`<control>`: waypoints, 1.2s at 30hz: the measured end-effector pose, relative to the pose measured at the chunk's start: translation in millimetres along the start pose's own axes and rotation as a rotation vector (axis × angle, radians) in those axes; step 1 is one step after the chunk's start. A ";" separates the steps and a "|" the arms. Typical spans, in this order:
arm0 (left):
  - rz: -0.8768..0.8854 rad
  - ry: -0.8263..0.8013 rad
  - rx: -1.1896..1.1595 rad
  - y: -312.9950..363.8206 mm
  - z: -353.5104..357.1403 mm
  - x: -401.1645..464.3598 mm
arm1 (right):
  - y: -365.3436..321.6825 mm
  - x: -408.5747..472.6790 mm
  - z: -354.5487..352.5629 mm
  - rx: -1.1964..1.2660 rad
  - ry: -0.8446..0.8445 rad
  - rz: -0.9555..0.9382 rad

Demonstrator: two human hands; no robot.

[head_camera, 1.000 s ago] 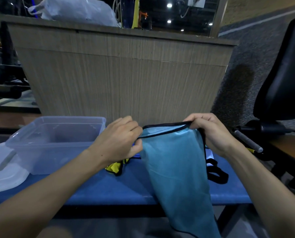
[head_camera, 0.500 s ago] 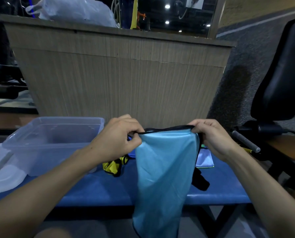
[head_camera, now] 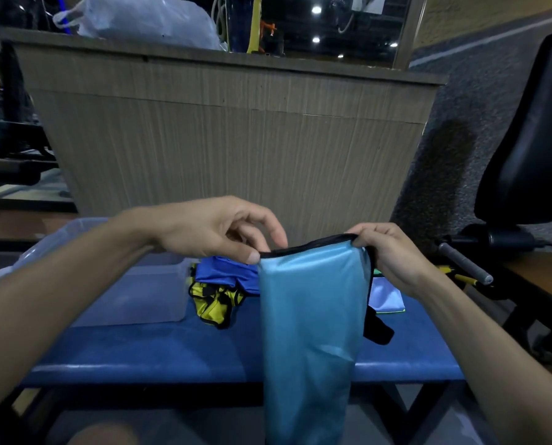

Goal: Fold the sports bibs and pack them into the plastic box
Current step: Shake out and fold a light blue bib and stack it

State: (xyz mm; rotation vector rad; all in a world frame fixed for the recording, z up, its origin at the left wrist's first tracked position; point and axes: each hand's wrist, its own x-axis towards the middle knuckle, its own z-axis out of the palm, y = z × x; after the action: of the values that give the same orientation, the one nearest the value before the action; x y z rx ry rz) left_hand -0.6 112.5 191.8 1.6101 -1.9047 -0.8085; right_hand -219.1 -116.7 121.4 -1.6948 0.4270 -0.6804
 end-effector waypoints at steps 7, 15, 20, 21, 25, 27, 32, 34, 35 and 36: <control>-0.032 0.183 0.611 4.4 -1.4 -2.7 | 3.5 1.9 -2.0 0.122 -0.001 0.005; 0.141 0.314 -0.047 7.6 3.1 -7.8 | -7.0 -5.5 -24.1 0.276 -0.266 0.058; 0.192 0.235 -0.143 20.0 2.6 -5.8 | -9.4 -4.2 -6.6 0.395 -0.077 0.078; 0.172 0.215 -0.032 21.3 2.7 -5.3 | -11.9 -3.2 -5.5 0.426 -0.016 0.064; 0.035 0.194 0.211 26.0 13.3 -4.0 | -25.5 -1.6 -11.2 0.480 0.099 -0.026; 0.025 0.248 0.229 28.7 24.6 0.4 | -31.9 -0.4 -11.4 0.445 0.077 -0.064; 0.053 0.301 0.014 27.3 37.1 4.3 | -38.3 0.9 -16.5 0.387 0.074 -0.076; 0.078 0.304 -0.028 26.5 39.5 3.6 | -36.8 -0.7 -21.4 0.365 0.090 -0.064; 0.089 0.315 -0.038 26.1 40.7 4.0 | -35.3 -1.1 -23.2 0.351 0.091 -0.058; 0.098 0.328 -0.042 26.0 42.2 5.1 | -33.7 -1.7 -24.6 0.336 0.088 -0.053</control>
State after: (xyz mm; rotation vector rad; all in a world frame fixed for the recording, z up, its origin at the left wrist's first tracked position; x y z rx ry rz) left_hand -49.3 115.3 181.6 1.5054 -1.7053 -0.5040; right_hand -238.9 -126.4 156.9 -1.3657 0.3099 -0.8187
